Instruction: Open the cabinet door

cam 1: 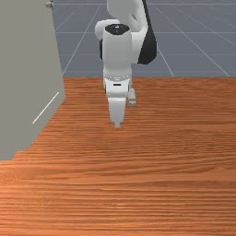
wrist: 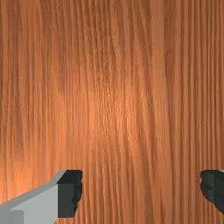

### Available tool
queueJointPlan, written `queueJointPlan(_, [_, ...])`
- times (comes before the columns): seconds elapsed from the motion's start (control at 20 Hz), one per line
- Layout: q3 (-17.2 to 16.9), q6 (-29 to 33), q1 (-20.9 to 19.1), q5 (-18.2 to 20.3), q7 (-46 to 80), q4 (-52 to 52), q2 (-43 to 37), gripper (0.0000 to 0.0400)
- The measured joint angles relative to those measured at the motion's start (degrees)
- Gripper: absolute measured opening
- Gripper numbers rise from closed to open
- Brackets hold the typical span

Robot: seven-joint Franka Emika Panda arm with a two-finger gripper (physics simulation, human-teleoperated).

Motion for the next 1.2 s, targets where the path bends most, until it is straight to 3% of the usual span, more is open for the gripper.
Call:
queueJointPlan(0.05, [-0.59, -0.70, 0.21, -0.97, 0.45, -0.29, -0.05, 0.0249])
queueJointPlan(0.1, [-1.20, -1.19, 0.18, -1.23, 1.71, -0.84, -0.18, 0.0308])
queueJointPlan(0.2, [-1.89, -1.68, -0.08, -1.42, 2.89, -1.35, -0.39, 0.0366])
queueJointPlan(0.25, [-3.06, -4.81, 0.65, -0.16, 14.90, -7.64, -6.42, 0.0225])
queueJointPlan(0.3, [-3.99, -7.40, 1.09, 1.52, 26.74, -10.71, -12.18, 0.0138])
queueJointPlan(0.35, [-4.70, -8.46, 1.30, 3.18, 38.68, -12.57, -16.10, 0.0085])
queueJointPlan(0.45, [-5.52, -7.83, 1.32, 6.06, 63.08, -15.62, -20.18, 0.0032])
queueJointPlan(0.6, [-5.75, -5.95, 1.02, 8.00, 80.14, -18.23, -22.23, 0.0007])
queueJointPlan(0.9, [-5.19, -5.59, 0.62, 5.12, 87.77, -22.71, -30.68, 0.0000])
queueJointPlan(1.2, [-5.49, -5.93, -5.23, -0.74, 92.83, -33.32, -57.44, 0.0000])
